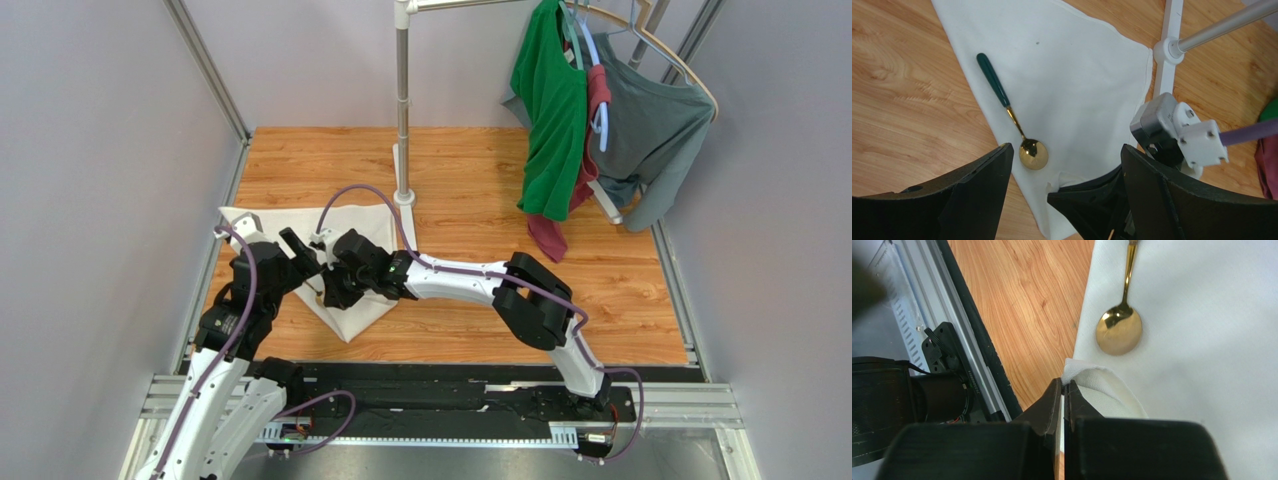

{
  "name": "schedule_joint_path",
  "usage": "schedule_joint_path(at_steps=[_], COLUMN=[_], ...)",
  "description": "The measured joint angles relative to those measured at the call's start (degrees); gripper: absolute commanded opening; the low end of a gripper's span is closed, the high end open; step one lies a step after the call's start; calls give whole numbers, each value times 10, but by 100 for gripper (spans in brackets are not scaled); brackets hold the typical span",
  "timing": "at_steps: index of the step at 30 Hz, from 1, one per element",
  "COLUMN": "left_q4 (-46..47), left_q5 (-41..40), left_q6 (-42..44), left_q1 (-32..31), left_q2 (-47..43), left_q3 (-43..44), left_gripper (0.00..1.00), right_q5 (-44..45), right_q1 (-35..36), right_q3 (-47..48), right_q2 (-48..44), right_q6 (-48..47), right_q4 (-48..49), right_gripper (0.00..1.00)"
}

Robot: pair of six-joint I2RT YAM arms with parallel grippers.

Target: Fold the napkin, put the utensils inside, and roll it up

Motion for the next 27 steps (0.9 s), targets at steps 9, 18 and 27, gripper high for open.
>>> schedule_joint_path(at_steps=[9, 18, 27], left_q4=[-47, -59, -29], left_q5=[-2, 5, 13], left_q6=[19, 41, 34], left_q1=[0, 0, 7], left_q2=[-13, 1, 16], left_q3=[72, 82, 32], left_gripper=[89, 89, 86], right_q5=[-79, -106, -99], right_q1=[-22, -33, -99], right_q3=[84, 126, -115], right_q2=[81, 126, -72], right_q6=[-24, -21, -16], right_q4=[26, 32, 63], right_gripper=[0, 59, 58])
